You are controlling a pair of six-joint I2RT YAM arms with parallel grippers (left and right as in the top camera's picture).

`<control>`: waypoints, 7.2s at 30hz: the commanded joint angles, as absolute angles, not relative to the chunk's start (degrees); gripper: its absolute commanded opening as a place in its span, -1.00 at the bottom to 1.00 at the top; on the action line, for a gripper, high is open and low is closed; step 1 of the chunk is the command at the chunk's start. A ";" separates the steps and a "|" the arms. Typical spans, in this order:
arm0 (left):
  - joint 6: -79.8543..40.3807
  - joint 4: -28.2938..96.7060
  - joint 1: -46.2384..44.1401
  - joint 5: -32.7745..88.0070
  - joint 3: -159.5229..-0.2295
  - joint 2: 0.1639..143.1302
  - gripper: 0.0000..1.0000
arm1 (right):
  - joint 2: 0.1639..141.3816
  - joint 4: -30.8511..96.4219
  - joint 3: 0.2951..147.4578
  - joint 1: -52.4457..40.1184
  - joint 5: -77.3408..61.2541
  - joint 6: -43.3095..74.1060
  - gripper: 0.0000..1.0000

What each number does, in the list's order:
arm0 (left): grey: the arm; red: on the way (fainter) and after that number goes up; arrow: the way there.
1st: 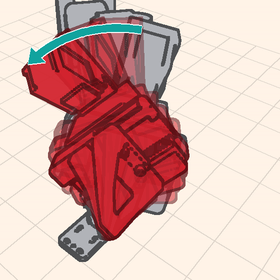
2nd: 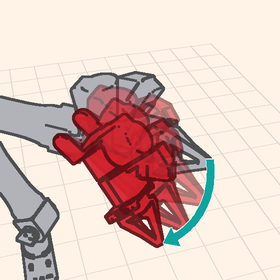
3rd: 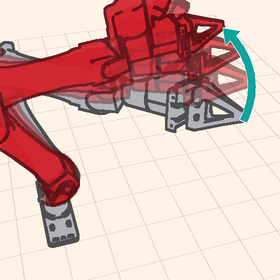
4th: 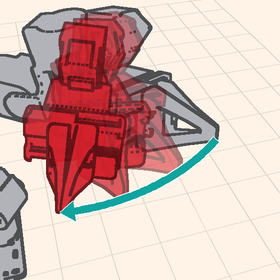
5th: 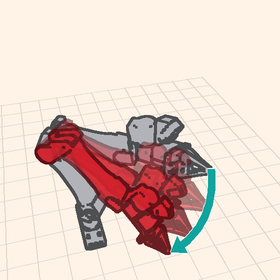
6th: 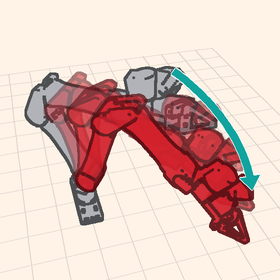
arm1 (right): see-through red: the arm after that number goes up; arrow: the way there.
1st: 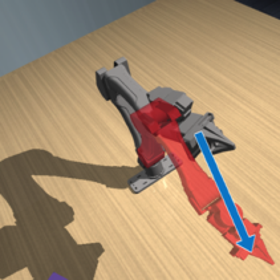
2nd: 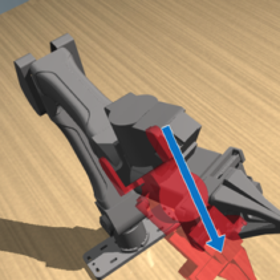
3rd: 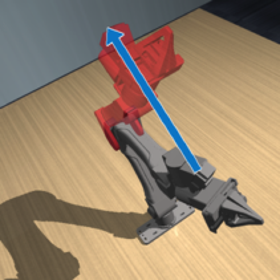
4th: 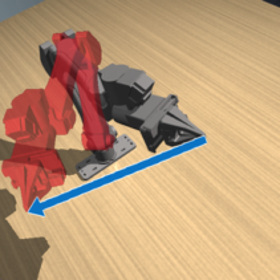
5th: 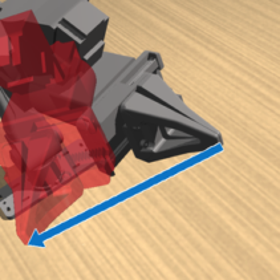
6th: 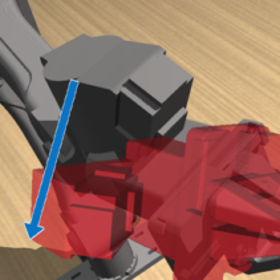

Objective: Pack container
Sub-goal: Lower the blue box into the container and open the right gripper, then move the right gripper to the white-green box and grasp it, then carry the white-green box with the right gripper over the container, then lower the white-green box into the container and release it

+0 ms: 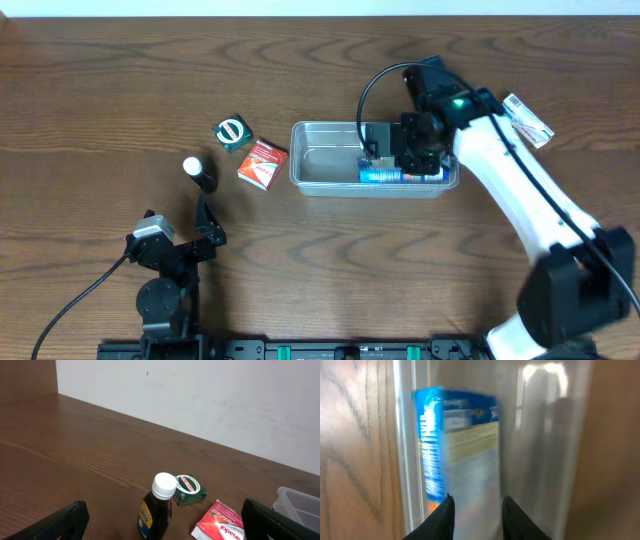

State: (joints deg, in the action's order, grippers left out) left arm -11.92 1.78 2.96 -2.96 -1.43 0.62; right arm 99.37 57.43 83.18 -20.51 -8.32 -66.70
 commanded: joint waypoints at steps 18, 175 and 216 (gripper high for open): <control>-11.20 3.97 3.31 -3.42 -0.23 0.34 0.96 | 88.92 59.05 83.57 -21.12 -21.06 -46.35 0.28; -11.20 3.97 3.31 -3.42 -0.23 0.34 0.96 | 100.01 30.11 83.57 8.23 -10.07 -32.75 -0.97; -11.20 3.97 3.31 -3.42 -0.23 0.34 0.96 | 103.35 55.09 83.55 -14.31 -17.21 -60.88 -0.98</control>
